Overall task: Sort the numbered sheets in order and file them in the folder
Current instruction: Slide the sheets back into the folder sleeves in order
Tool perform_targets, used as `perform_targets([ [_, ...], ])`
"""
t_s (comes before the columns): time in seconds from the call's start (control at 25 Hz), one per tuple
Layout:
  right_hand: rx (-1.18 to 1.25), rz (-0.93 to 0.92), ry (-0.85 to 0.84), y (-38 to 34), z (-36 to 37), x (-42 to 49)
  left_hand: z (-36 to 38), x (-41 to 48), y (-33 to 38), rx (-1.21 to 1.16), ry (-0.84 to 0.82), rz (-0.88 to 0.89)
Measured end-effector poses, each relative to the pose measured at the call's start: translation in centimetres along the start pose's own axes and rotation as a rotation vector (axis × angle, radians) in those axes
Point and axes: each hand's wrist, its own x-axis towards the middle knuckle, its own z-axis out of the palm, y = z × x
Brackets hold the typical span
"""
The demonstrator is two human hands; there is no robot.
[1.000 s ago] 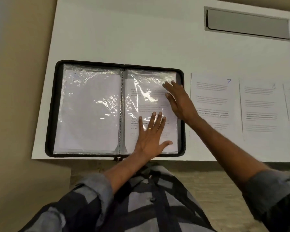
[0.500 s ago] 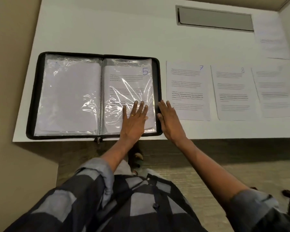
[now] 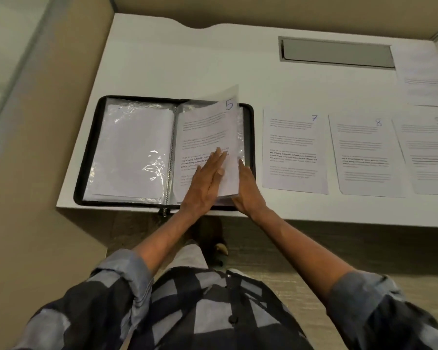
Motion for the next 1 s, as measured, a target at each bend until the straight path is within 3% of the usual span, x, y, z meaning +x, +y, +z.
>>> perform_targets([
  [0.12, 0.132, -0.078, 0.012, -4.8, 1.9, 2.1, -3.1, -0.9, 2.8, -0.038, 0.059, -0.051],
  [0.28, 0.277, -0.202, -0.033, -11.1, 4.0, 4.4, -9.1, -2.0, 4.5, 0.093, 0.249, -0.099],
  [0.4, 0.078, -0.317, -0.126, -13.5, 6.8, 6.7, -15.2, -3.9, 3.4, 0.039, 0.356, -0.234],
  [0.56, -0.052, -0.265, -0.26, -13.9, 10.4, 8.7, -20.5, -6.2, -2.2, 0.259, 0.505, -0.301],
  [0.8, -0.316, -0.274, -0.367, -12.6, 15.0, 10.0, -21.6, -7.4, -12.2, 0.585, 0.3, -0.366],
  [1.0, -0.439, -0.288, -0.313, -12.1, 16.6, 9.5, -20.1, -7.5, -16.2, 0.598, 0.124, -0.405],
])
